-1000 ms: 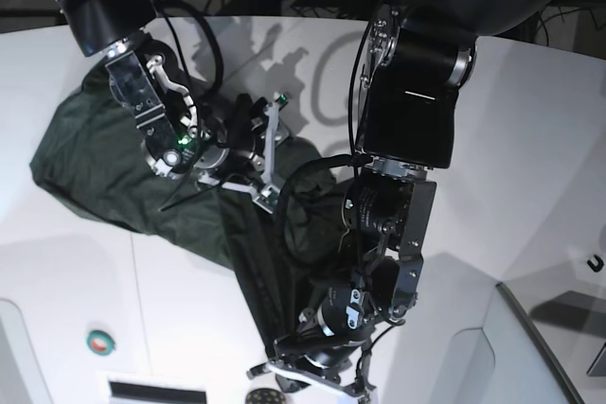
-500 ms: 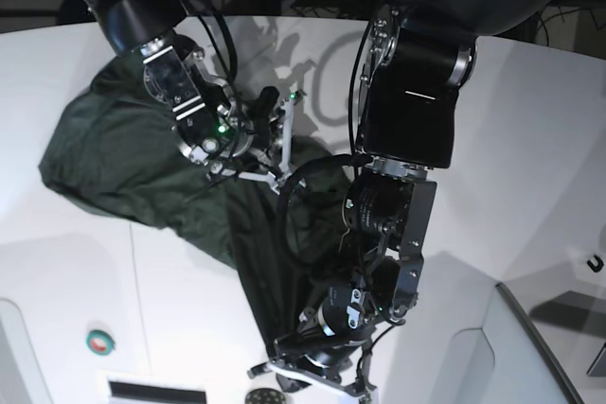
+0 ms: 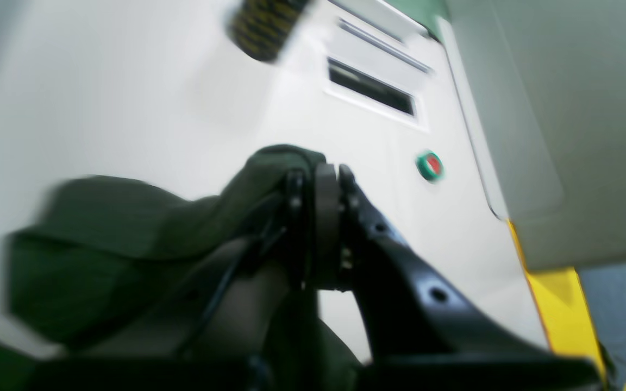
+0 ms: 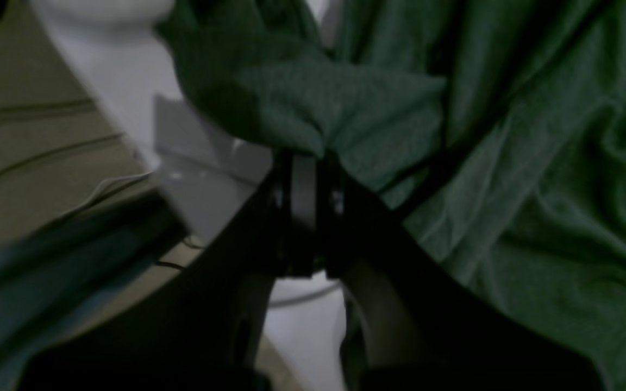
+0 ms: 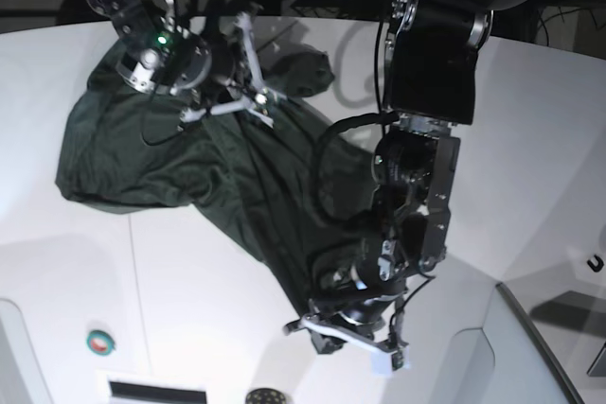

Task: Layout the t-shirt on the table in an organized manner, then fold the t-shirt properly
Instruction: 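Raise the shirt with both grippers, stretching it between them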

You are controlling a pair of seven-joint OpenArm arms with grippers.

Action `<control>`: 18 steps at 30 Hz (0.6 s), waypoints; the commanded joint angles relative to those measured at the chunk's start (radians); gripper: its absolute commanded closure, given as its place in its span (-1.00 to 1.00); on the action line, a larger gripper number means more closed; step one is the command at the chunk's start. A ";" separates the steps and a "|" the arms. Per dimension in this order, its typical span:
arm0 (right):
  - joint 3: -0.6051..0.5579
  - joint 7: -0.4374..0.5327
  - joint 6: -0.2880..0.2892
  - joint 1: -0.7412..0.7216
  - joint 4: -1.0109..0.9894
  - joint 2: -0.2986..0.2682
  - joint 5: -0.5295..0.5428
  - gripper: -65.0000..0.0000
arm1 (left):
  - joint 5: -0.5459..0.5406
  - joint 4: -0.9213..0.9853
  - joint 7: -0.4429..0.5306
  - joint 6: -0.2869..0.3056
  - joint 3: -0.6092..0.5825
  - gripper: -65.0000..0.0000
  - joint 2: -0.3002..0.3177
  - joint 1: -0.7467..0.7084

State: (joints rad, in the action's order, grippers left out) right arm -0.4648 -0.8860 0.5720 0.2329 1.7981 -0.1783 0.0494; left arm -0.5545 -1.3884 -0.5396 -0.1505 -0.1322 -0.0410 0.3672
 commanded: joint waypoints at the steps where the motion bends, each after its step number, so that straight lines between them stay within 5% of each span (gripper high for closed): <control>1: 0.002 0.014 0.007 0.000 0.045 -0.005 0.013 1.00 | -0.011 -0.045 0.025 0.016 -0.001 1.00 0.008 0.016; 7: 0.002 -0.006 0.007 0.035 0.027 -0.005 0.013 1.00 | -0.014 -0.179 0.023 0.016 -0.001 1.00 0.063 -0.089; 13: -0.002 -0.002 0.007 -0.053 -0.168 0.095 0.013 1.00 | -0.052 -0.306 -0.027 0.016 0.003 1.00 0.054 -0.116; 18: -0.002 -0.011 0.007 -0.158 -0.298 0.170 0.013 0.91 | -0.255 -0.334 -0.072 0.013 0.075 1.00 -0.053 -0.101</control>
State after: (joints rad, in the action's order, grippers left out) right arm -0.4686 -0.9054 0.5755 0.0830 1.4849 -0.0116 0.0563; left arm -0.8021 -1.7016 -0.6323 -0.1501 -0.0563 -0.0879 0.2455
